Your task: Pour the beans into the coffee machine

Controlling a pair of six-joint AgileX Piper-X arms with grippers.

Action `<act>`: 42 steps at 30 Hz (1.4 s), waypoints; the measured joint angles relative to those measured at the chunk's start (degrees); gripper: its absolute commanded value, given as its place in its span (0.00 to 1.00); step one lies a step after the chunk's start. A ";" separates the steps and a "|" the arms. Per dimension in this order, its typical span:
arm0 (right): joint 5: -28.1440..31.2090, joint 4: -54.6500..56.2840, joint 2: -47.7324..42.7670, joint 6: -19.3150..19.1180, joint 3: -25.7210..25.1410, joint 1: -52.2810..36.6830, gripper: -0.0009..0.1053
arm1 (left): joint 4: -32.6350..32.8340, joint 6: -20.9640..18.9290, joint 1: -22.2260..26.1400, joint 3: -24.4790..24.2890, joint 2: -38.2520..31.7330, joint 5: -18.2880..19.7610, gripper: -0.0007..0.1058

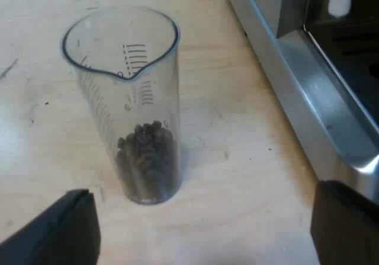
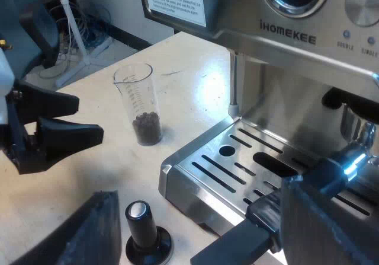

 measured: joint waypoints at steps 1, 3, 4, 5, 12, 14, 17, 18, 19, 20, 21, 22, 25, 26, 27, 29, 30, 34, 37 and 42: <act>0.00 0.00 0.00 0.00 0.00 0.00 0.57 | -1.65 0.00 0.00 0.00 1.15 0.00 0.95; 0.00 0.00 0.00 0.00 0.00 0.00 0.57 | -3.76 0.00 0.00 0.00 2.49 0.00 0.95; 0.00 0.00 0.00 0.00 0.00 0.00 0.57 | -4.28 0.00 0.00 0.00 2.86 0.00 0.95; 0.00 0.00 0.00 0.00 0.00 0.00 0.57 | -5.47 0.00 0.00 0.00 3.66 0.00 0.95; 0.00 0.00 0.00 0.00 0.00 0.00 0.57 | -13.09 0.00 0.00 0.00 8.93 -1.08 0.95; 0.00 0.00 0.00 0.00 0.00 0.00 0.57 | -14.13 0.00 0.00 0.00 10.70 -1.23 0.95; 0.00 0.00 0.00 0.00 0.00 0.00 0.57 | -17.24 0.00 0.00 0.00 13.81 -1.34 0.95; 0.00 0.00 0.00 0.00 0.00 0.00 0.57 | -18.34 0.00 0.00 0.00 15.16 -1.34 0.95; 0.00 0.00 0.00 0.00 0.00 0.00 0.57 | -18.94 0.00 0.00 0.00 15.80 -1.34 0.95; 0.00 0.00 0.00 0.00 0.00 0.00 0.57 | -19.86 0.00 0.00 0.00 16.86 -1.34 0.95; 0.00 0.00 0.00 0.00 0.00 0.00 0.57 | -20.94 0.00 0.00 0.00 18.00 -1.34 0.95; 0.00 0.00 0.00 0.00 0.00 0.00 0.57 | -21.20 0.00 0.00 0.00 18.37 -1.34 0.95; 0.00 0.00 0.00 0.00 0.00 0.00 0.57 | -23.76 0.00 0.00 -0.10 21.13 -1.61 0.95; 0.00 0.00 0.00 0.00 0.00 0.00 0.57 | -24.04 0.00 0.00 -0.05 21.94 -2.03 0.95; 0.00 0.00 0.00 0.00 0.00 0.00 0.57 | -24.34 0.00 0.00 -0.05 22.29 -2.12 0.95; 0.00 0.00 0.00 0.00 0.00 0.00 0.57 | -25.73 0.00 0.00 -0.23 24.38 -2.15 0.95; 0.00 0.00 0.00 0.00 0.00 0.00 0.57 | -25.90 0.00 0.00 -0.33 24.94 -2.25 0.95; 0.00 -0.69 0.00 0.00 0.00 0.00 0.57 | -28.01 0.00 0.00 -1.47 27.92 -2.20 0.95; 0.00 -1.42 0.00 0.00 0.00 0.00 0.57 | -29.39 0.00 0.00 -2.36 29.20 -2.20 0.95; 0.00 -1.98 0.00 0.00 0.00 0.00 0.57 | -31.95 0.00 0.00 -4.14 32.16 -2.20 0.95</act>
